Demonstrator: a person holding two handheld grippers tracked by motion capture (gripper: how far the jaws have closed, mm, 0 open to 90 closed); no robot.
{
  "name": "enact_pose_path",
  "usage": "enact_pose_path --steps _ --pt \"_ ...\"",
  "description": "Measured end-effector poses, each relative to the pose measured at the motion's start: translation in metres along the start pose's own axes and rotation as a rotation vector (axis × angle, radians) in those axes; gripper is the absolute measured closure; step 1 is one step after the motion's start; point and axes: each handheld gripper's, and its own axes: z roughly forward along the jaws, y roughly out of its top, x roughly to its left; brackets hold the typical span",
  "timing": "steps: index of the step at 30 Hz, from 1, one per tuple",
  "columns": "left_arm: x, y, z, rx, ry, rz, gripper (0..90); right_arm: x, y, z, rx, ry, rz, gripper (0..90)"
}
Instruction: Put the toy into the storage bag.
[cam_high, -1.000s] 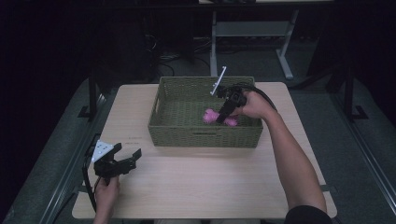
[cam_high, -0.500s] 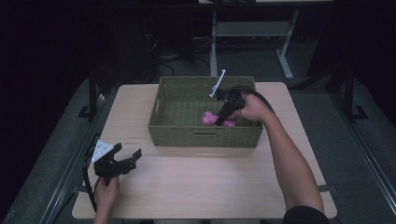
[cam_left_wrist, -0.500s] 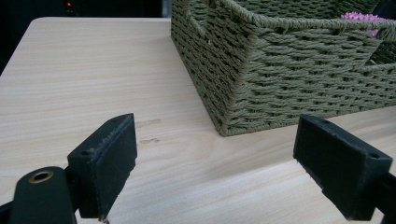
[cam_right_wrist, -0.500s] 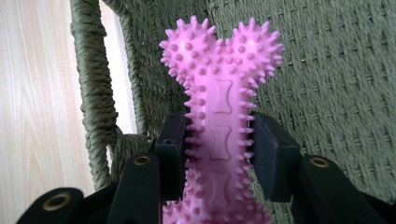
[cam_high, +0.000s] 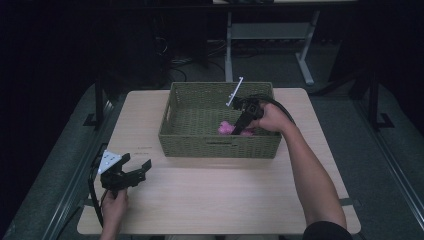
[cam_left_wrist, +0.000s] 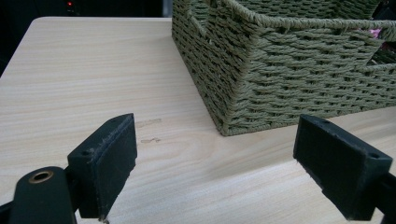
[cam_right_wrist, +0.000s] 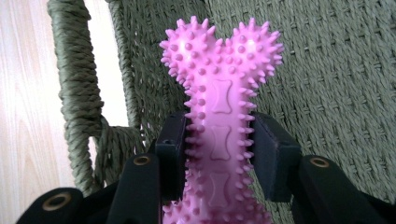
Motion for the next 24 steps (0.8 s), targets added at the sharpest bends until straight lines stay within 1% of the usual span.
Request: enact_pose_path --steps 8,18,24 --pt "0.0 0.0 0.0 0.0 0.0 0.001 13.0 -0.002 -0.006 0.006 0.012 0.004 0.019 57.6" --pt "0.0 0.0 0.0 0.0 0.0 0.0 13.0 -0.004 -0.008 0.013 0.036 0.009 0.022 57.5" --pt "0.0 0.0 0.0 0.0 0.003 0.0 13.0 -0.004 -0.006 0.015 0.037 0.014 0.019 57.4"
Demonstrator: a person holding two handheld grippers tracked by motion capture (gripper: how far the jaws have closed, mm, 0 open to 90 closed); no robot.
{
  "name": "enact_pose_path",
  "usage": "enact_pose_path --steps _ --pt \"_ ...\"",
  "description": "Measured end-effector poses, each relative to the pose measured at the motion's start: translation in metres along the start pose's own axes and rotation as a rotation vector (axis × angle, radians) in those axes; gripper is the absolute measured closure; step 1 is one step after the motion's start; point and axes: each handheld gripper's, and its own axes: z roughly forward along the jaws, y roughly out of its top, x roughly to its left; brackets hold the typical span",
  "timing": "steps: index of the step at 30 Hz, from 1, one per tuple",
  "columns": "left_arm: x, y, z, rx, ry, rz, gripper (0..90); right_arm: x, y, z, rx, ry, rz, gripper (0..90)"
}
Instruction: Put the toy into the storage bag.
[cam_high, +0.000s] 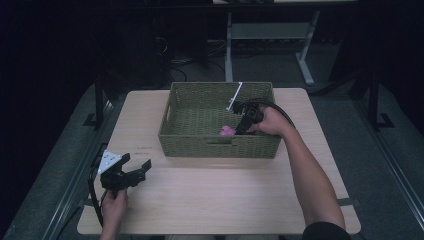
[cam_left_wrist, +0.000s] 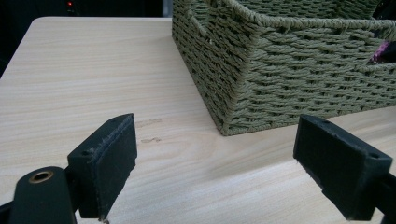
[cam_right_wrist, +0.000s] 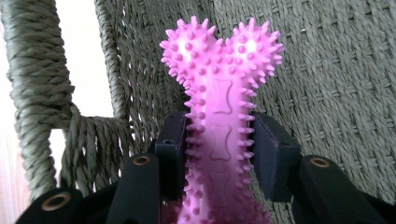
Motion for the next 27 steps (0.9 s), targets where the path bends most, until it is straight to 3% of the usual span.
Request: enact_pose_path --steps 11,14,27 --pt "0.001 0.0 -0.001 -0.002 -0.001 -0.001 13.0 -0.001 0.002 0.002 -0.001 0.003 0.008 54.1" --pt "0.0 0.0 -0.001 -0.002 -0.001 -0.002 13.0 0.0 0.003 -0.002 -0.028 -0.003 0.021 50.8" --pt "0.0 0.0 0.0 0.0 0.003 0.001 13.0 0.005 0.003 -0.012 -0.053 -0.032 0.016 46.1"
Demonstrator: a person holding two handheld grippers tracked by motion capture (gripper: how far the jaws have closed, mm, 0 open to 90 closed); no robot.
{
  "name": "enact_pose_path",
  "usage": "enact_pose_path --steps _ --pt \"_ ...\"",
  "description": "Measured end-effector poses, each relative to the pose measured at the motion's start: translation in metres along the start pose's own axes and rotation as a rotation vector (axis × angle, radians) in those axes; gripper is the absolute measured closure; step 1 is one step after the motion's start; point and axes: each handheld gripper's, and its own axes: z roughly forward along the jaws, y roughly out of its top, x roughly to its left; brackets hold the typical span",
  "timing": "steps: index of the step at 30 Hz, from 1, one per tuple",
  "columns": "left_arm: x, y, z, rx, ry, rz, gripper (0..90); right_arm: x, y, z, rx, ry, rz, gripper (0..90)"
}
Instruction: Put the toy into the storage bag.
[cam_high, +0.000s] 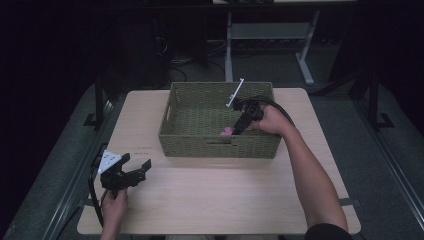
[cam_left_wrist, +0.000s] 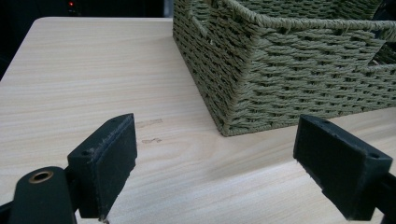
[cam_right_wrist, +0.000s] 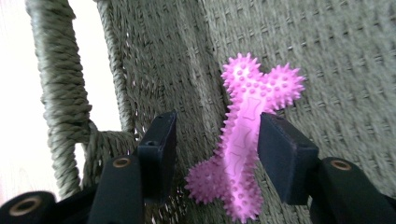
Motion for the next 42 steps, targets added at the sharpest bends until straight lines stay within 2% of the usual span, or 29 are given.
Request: enact_pose_path --steps 11,22,28,42 --pt "-0.002 0.0 0.0 0.001 -0.006 0.006 13.0 0.009 -0.002 -0.017 -0.034 -0.025 0.007 39.4" --pt "0.0 -0.001 -0.001 -0.002 -0.004 -0.001 13.0 0.014 -0.004 -0.031 -0.073 -0.038 0.011 37.0" --pt "-0.001 -0.001 0.0 0.0 -0.004 0.004 13.0 0.018 -0.007 -0.036 -0.067 -0.05 0.01 35.8" --pt "-0.002 -0.001 0.0 0.005 -0.005 0.008 13.0 0.03 -0.014 -0.056 -0.101 -0.077 0.005 33.6"
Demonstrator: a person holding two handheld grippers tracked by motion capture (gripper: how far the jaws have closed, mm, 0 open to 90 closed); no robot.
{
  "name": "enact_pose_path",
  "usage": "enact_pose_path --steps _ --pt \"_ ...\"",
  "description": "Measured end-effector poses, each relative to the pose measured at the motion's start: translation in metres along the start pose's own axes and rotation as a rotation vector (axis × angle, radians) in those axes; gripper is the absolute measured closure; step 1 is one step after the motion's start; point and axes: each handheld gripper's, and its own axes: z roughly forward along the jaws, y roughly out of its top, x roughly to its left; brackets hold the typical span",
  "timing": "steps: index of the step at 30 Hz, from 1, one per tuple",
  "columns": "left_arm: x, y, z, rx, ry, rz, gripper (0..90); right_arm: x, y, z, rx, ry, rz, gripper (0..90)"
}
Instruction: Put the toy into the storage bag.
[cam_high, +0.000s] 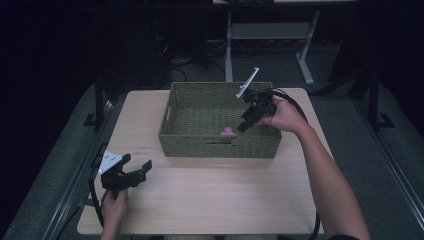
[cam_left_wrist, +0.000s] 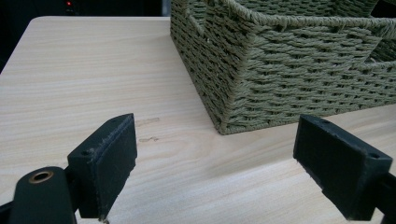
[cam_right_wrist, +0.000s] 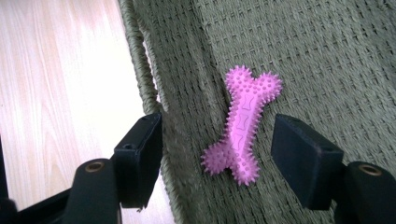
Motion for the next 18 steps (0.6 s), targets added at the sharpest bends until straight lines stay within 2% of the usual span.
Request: enact_pose_path --steps 12,18 --pt "-0.001 0.0 0.0 -0.002 0.0 -0.001 13.0 0.01 -0.006 -0.013 -0.003 -0.017 -0.007 32.1" --pt "-0.001 0.0 0.0 0.0 -0.001 0.0 13.0 0.013 -0.012 -0.019 -0.022 -0.015 -0.001 31.3"
